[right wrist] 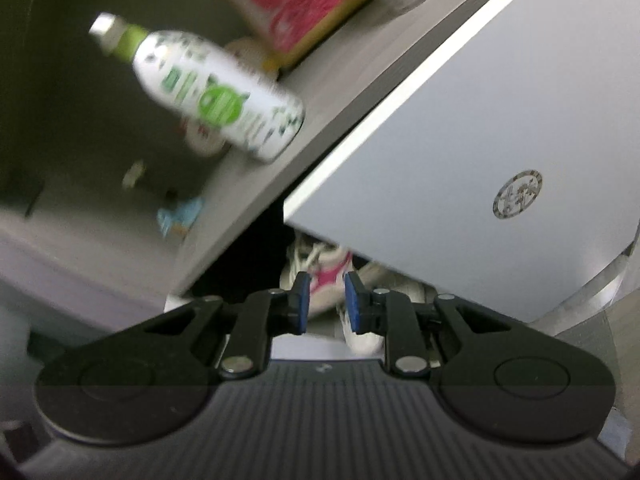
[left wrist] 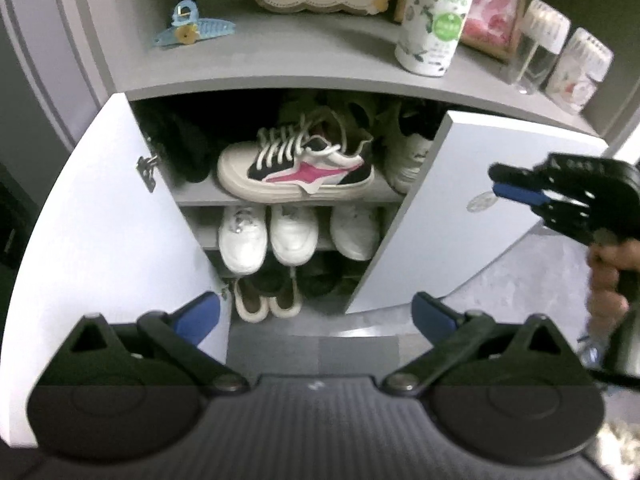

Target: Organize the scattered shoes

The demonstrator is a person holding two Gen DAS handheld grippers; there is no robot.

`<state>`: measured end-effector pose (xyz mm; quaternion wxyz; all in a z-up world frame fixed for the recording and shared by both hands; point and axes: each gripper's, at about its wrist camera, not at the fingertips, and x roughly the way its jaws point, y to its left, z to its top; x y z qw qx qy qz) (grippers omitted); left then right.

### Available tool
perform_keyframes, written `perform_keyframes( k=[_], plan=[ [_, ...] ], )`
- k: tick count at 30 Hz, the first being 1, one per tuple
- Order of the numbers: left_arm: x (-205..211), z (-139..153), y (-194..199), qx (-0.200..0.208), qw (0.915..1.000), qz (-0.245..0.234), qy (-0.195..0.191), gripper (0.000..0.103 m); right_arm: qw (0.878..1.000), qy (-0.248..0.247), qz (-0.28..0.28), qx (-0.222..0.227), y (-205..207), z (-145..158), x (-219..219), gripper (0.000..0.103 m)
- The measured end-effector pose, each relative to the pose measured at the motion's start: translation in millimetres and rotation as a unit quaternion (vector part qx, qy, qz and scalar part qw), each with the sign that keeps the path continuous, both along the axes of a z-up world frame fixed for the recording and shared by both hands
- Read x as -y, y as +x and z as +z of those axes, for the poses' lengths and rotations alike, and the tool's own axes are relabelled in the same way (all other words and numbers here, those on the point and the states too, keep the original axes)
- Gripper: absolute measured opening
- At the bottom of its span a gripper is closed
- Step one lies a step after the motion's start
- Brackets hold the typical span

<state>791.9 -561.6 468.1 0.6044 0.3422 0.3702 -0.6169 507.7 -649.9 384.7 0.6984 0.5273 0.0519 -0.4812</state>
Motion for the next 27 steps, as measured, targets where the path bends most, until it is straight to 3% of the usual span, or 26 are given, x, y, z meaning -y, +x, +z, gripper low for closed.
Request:
perform_keyframes(
  k=[6,10,13,16,19,24,27],
  plan=[
    [-18,0,-46,0.035,0.9919,0.121,0.011,0.103,0.985,0.022,0.164,-0.041,-11,-15,17,0.023],
    [-45,-6,-79,0.035,0.9820,0.181,0.042,0.103,0.958,0.009,0.277,-0.071,-11,-17,17,0.023],
    [-66,-4,-92,0.039,0.9749,0.213,0.052,0.103,0.942,0.004,0.326,-0.082,-9,-14,5,0.023],
    [-102,0,-107,0.052,0.9637,0.255,0.059,0.103,0.916,-0.013,0.390,-0.095,-6,-7,-17,0.023],
    [-129,3,-114,0.052,0.9570,0.280,0.057,0.103,0.899,-0.028,0.425,-0.103,-5,-1,-41,0.023],
    [-190,7,-137,0.049,0.9480,0.312,0.038,0.103,0.889,-0.043,0.446,-0.098,-23,12,-93,0.023],
    [-228,3,-157,0.045,0.9478,0.315,0.026,0.103,0.883,-0.063,0.450,-0.118,-42,24,-131,0.023]
  ],
)
